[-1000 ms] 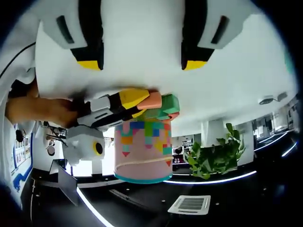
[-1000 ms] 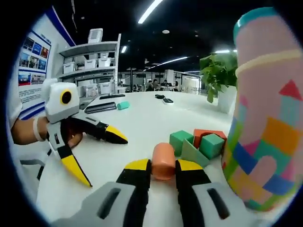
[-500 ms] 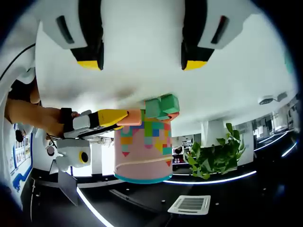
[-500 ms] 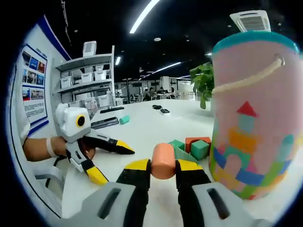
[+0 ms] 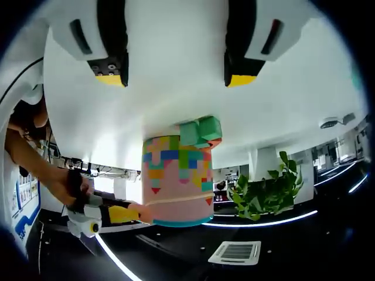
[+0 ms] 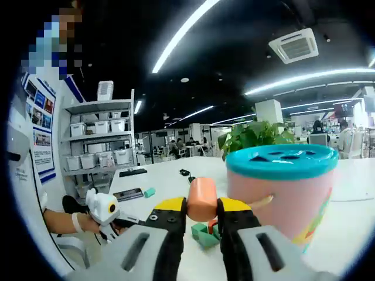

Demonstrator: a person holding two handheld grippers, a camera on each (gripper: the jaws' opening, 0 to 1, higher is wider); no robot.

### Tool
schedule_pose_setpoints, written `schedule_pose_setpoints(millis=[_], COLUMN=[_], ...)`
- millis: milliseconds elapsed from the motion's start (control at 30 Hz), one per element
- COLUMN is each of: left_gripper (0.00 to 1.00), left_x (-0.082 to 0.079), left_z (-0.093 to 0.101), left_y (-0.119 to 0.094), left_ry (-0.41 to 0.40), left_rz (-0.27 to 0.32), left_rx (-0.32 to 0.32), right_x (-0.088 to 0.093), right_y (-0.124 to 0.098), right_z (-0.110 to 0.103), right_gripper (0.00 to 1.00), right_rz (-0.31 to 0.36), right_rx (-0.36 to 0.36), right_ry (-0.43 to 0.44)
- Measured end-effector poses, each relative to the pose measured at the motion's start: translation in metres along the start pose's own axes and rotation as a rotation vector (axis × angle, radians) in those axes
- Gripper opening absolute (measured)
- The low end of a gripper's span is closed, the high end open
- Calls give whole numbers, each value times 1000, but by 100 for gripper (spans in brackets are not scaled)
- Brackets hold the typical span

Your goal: Arrange the toys in the designated storage area by placing each visible toy with the group until no toy remains scattered across the table.

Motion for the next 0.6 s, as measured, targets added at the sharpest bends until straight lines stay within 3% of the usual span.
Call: schedule_pose_setpoints(millis=[167, 267, 600], left_gripper=[68, 68, 68], left_x=[0, 0, 0], left_z=[0, 0, -1], left_y=[0, 0, 0], left_ry=[2, 3, 2], left_rz=[1, 2, 2], left_rx=[-1, -2, -5], right_x=[-41, -56, -71], right_y=[-11, -14, -11], right_z=[21, 35, 75], right_gripper=[20, 20, 20], right_rz=[36, 33, 24], right_rx=[53, 79, 144], right_ry=[-68, -97, -139])
Point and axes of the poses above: the point that each gripper's makers call its tool centre point, and the gripper's own axes: y roughly forward along the fingers, z roughly to its right, x roughly out of its underside, the point moved 3 cm from there along -y, roughly backward along the fingers, and after that the axes turned 4 degrees about -x, right-handed, at the moved point
